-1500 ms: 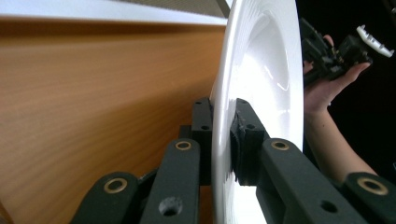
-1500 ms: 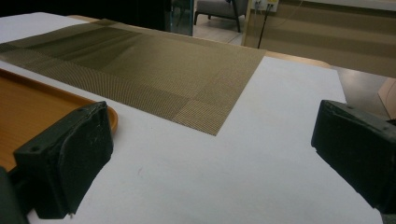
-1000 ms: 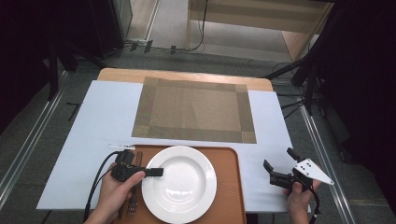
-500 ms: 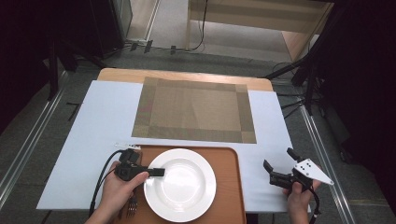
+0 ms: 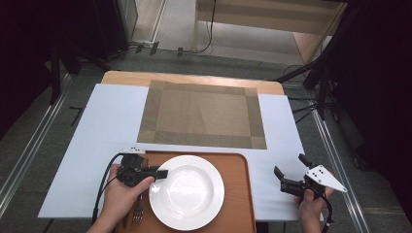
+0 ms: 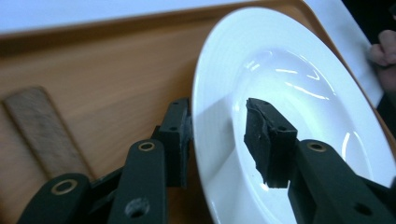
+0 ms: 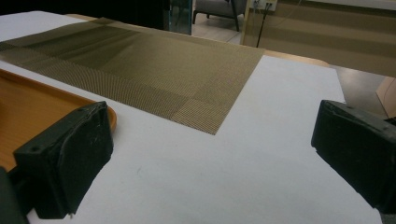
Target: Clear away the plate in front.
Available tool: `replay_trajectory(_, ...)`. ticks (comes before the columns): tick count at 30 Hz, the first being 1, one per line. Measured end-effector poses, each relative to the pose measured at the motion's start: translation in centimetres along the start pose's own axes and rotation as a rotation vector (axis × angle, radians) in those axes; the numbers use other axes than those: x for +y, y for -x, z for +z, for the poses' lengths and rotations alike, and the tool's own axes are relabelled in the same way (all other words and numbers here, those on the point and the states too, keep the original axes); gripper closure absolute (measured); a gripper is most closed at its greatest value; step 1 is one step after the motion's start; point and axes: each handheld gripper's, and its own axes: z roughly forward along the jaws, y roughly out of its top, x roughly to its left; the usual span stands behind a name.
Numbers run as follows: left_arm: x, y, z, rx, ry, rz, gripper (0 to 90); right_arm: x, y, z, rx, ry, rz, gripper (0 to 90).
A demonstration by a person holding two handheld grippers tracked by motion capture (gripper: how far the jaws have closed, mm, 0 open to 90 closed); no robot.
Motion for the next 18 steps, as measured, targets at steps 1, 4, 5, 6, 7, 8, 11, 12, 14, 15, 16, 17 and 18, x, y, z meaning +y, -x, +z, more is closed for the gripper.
replay_trajectory(1, -0.01, -0.10, -0.02, -0.011, 0.003, 0.000, 61.4, 0.00, 0.00, 0.00, 0.000, 0.001, 0.000, 0.0)
replay_trajectory(4, -0.16, -0.22, 0.01, -0.012, 0.006, -0.003, 67.6, 0.00, -0.01, 0.00, -0.001, -0.001, 0.000, 0.0)
replay_trajectory(5, -0.18, -0.30, -0.03, -0.016, 0.010, -0.007, 68.1, 0.00, -0.01, 0.00, -0.001, 0.000, 0.000, 0.0)
replay_trajectory(6, -0.16, -0.33, -0.06, -0.017, 0.008, -0.005, 68.6, 0.00, -0.01, 0.00, -0.001, 0.000, 0.000, 0.0)
replay_trajectory(7, -0.16, -0.34, -0.07, -0.018, 0.008, -0.005, 68.8, 0.00, -0.01, 0.00, -0.001, 0.000, 0.000, 0.0)
replay_trajectory(8, -0.18, -0.33, -0.08, -0.018, 0.008, -0.004, 68.9, 0.00, -0.01, 0.00, -0.001, -0.001, 0.000, 0.0)
replay_trajectory(11, -0.25, -0.34, -0.11, -0.024, 0.006, -0.002, 68.9, 0.00, -0.01, 0.01, -0.001, -0.001, 0.000, 0.0)
replay_trajectory(12, -0.27, -0.34, -0.12, -0.027, 0.006, -0.004, 69.1, 0.00, -0.01, 0.00, -0.001, -0.001, 0.000, 0.0)
replay_trajectory(14, -0.31, -0.31, -0.13, -0.029, 0.005, -0.003, 69.2, 0.00, 0.00, 0.01, -0.002, 0.000, -0.001, 0.0)
replay_trajectory(15, -0.33, -0.31, -0.12, -0.031, 0.005, -0.003, 69.2, 0.01, 0.01, 0.02, -0.002, 0.000, -0.003, 0.0)
replay_trajectory(16, -0.33, -0.32, -0.11, -0.034, 0.005, -0.003, 69.2, 0.01, -0.01, 0.02, -0.001, -0.001, -0.001, 0.0)
replay_trajectory(17, -0.33, -0.35, -0.10, -0.035, 0.005, -0.003, 69.2, 0.01, -0.02, 0.02, -0.002, -0.002, -0.001, 0.0)
replay_trajectory(18, -0.32, -0.37, -0.11, -0.036, 0.006, -0.001, 69.2, 0.01, -0.03, 0.03, -0.002, -0.002, -0.001, 0.0)
